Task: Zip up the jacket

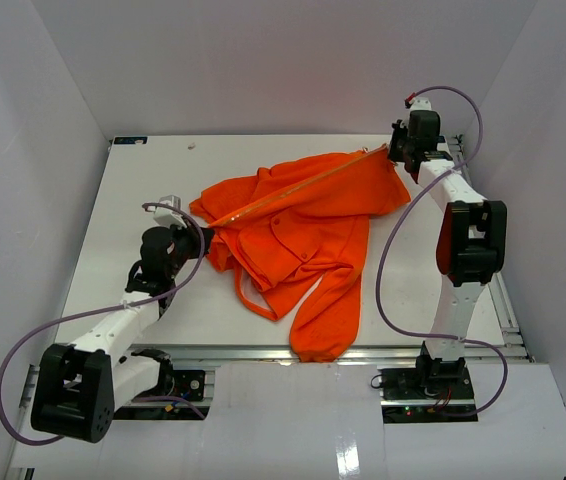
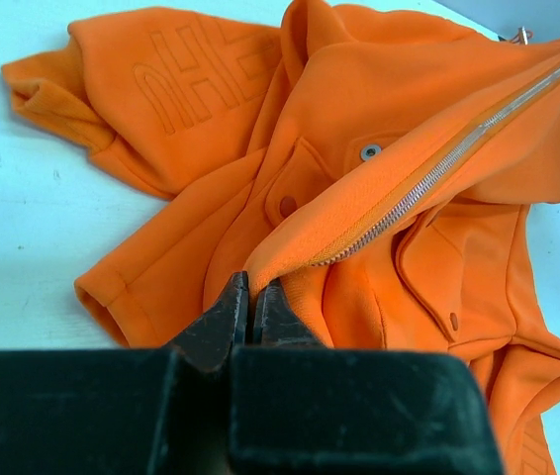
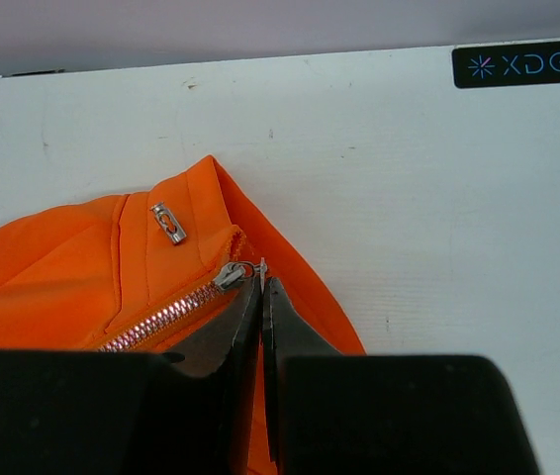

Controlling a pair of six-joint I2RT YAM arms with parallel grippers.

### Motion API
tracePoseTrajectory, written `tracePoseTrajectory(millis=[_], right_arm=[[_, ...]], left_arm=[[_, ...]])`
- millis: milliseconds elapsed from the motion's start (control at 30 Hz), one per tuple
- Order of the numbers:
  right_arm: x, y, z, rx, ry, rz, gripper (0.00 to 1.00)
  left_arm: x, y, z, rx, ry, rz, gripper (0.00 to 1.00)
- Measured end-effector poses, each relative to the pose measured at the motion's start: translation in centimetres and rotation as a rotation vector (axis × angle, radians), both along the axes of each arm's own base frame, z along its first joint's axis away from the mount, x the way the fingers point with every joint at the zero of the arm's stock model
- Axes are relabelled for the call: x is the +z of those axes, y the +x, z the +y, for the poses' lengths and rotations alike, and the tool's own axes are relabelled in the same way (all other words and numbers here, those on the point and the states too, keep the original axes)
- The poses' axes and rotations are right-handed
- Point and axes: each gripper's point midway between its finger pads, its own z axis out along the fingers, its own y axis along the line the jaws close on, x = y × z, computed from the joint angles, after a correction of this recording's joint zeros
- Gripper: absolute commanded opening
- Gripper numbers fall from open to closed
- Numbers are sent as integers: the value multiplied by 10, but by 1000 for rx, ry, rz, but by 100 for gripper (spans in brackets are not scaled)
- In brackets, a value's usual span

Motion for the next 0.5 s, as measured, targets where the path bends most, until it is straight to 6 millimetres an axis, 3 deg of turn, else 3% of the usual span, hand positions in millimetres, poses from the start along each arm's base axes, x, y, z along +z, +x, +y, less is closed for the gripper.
tracePoseTrajectory(millis=[67, 100, 133, 200, 267, 367, 500], right_arm=[[1, -2, 0, 0, -8, -1, 42], [2, -4, -1, -2, -16, -3, 50], [4, -6, -1, -5, -28, -9, 59], [11, -14, 2, -7, -44, -15, 85], [22, -23, 6, -12, -56, -22, 92], [43, -45, 22, -8, -70, -32, 97], [71, -109, 62, 40, -73, -43, 90]], left_arm=[[7, 2, -2, -17, -3, -16, 62], [11, 2, -3, -24, -8, -24, 88], [14, 2, -4, -30, -15, -31, 97], [20, 0, -6, -43, -22, -46, 98], [26, -2, -8, -56, -31, -56, 98], [39, -7, -18, -95, -34, -77, 98], [70, -12, -45, -183, -20, -111, 98]])
